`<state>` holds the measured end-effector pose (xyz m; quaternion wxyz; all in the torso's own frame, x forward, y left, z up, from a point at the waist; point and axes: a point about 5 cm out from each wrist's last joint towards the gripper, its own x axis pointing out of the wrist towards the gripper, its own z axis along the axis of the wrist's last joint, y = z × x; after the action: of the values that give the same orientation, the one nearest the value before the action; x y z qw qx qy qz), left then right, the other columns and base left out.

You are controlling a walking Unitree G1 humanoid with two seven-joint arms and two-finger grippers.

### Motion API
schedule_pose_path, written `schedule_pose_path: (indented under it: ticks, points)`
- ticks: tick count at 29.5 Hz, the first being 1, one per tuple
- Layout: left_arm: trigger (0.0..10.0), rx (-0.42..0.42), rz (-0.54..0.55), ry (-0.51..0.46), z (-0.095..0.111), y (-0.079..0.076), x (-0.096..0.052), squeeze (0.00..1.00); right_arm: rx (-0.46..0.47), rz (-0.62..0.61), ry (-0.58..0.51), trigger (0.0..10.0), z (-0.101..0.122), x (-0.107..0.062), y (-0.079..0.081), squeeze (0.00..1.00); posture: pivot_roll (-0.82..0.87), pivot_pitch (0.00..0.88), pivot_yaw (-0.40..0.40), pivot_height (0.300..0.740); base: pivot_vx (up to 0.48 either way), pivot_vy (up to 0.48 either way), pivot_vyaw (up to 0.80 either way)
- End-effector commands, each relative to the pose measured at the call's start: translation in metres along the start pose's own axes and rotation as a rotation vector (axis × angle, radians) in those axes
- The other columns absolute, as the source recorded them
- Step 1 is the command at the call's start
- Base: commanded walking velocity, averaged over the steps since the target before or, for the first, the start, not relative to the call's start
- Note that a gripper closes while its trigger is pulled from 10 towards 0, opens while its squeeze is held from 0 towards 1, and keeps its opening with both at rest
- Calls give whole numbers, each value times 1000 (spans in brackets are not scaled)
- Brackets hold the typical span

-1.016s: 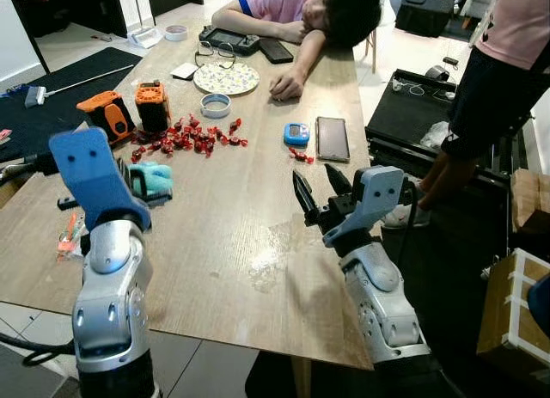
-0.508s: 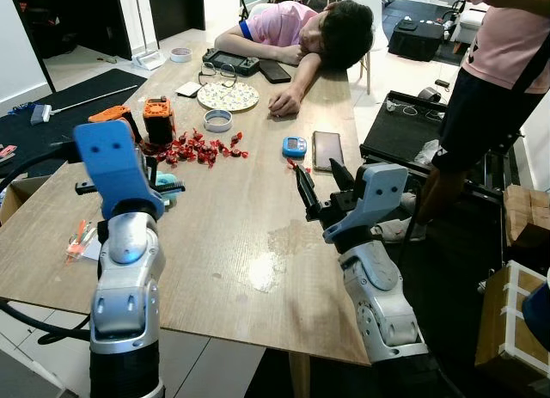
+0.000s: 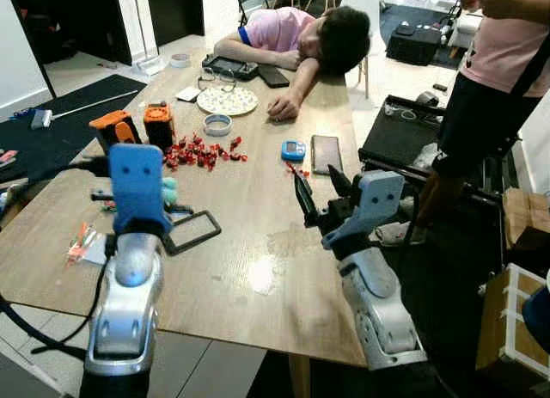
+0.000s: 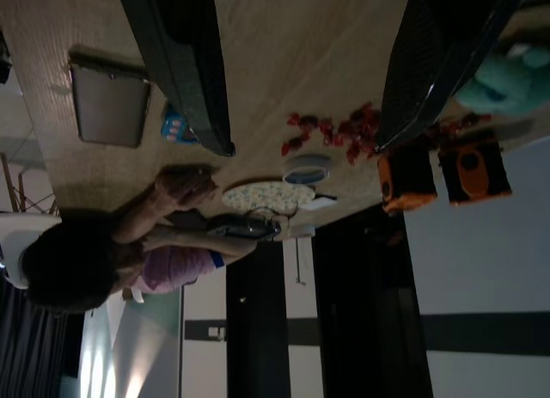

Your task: Hang keys on a hook

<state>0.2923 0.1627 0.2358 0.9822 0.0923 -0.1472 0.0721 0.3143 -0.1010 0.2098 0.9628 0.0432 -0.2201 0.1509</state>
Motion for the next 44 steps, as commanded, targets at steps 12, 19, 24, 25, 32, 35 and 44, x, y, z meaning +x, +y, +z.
schedule_pose_path:
  ticks: [12, 19, 24, 25, 32, 35, 44]
  points:
    - [10000, 174, -94, 233, -41, -7, -1, 0, -10, 3, -11, 10000, 1, -1, 1, 0, 146, 109, -8, 740, 0, 0, 0]
    - [10000, 162, -218, 430, -69, 11, -7, 1000, -5, 0, 4, 10000, -2, -4, 0, 0, 141, 113, -6, 740, 0, 0, 0]
    - [10000, 194, -249, 471, -78, 19, -12, 1000, -3, -3, 8, 10000, -3, -4, -1, 0, 141, 113, -6, 740, 0, 0, 0]
    - [10000, 194, -249, 471, -78, 19, -12, 1000, -3, -3, 8, 10000, -3, -4, -1, 0, 141, 113, -6, 740, 0, 0, 0]
    - [10000, 269, -263, 507, -86, 37, -6, 0, 1, 6, 11, 10000, -3, -4, 0, 0, 140, 119, -6, 740, 0, 0, 0]
    - [10000, 292, -272, 514, -88, 40, -4, 0, 2, 7, 11, 10000, -3, -4, 1, 0, 140, 119, -6, 740, 0, 0, 0]
    - [9333, 349, -308, 545, -95, 53, 1, 0, -3, 7, 10, 10000, -3, -5, 0, 0, 125, 113, 1, 740, 0, 0, 0]
